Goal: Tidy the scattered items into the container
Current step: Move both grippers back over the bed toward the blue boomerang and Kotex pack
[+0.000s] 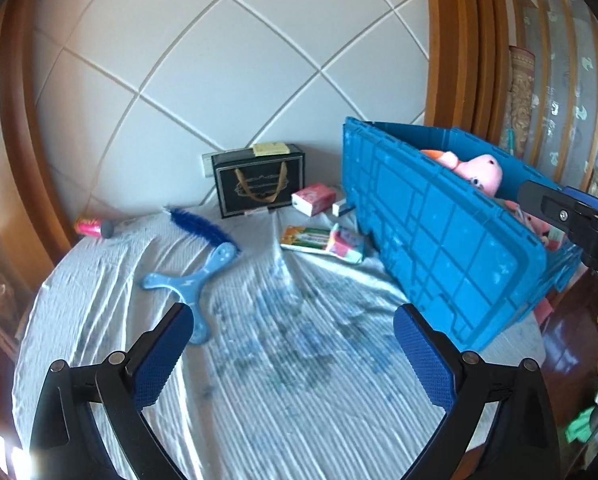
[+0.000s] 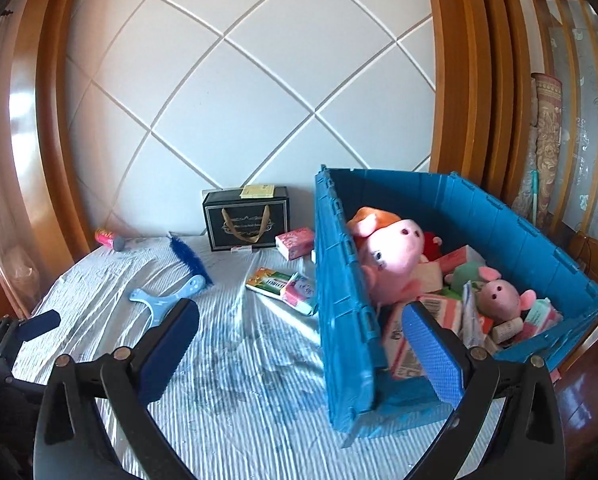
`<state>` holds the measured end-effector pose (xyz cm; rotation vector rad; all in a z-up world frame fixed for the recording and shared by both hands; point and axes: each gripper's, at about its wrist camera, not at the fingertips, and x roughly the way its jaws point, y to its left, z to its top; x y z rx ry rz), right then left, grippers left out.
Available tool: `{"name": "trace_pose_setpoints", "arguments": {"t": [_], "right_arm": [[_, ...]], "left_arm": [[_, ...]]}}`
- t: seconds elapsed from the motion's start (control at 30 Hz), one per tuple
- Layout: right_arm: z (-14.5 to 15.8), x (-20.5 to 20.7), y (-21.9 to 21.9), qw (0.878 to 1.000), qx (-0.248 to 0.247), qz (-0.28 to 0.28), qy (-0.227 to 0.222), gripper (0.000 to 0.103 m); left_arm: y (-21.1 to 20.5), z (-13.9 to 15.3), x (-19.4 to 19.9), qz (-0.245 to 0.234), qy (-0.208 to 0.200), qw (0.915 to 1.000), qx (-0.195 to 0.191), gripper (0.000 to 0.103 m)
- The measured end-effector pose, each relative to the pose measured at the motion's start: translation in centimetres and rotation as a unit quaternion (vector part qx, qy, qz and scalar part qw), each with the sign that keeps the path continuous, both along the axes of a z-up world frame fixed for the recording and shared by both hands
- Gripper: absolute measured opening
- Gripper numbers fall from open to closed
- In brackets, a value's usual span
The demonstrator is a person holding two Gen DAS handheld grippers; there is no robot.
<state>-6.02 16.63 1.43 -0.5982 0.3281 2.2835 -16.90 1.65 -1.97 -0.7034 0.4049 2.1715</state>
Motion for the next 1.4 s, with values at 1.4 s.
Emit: {"name": "trace_pose_setpoints", "arguments": {"t": [1.4], "right_arm": [[-24.6, -27.7, 21.3, 0.976, -0.149, -0.044, -0.154, 0.103]], "left_arm": [[7.5, -24.3, -33.8, 0.182, -0.146, 0.9573, -0.171, 0.101]]}}
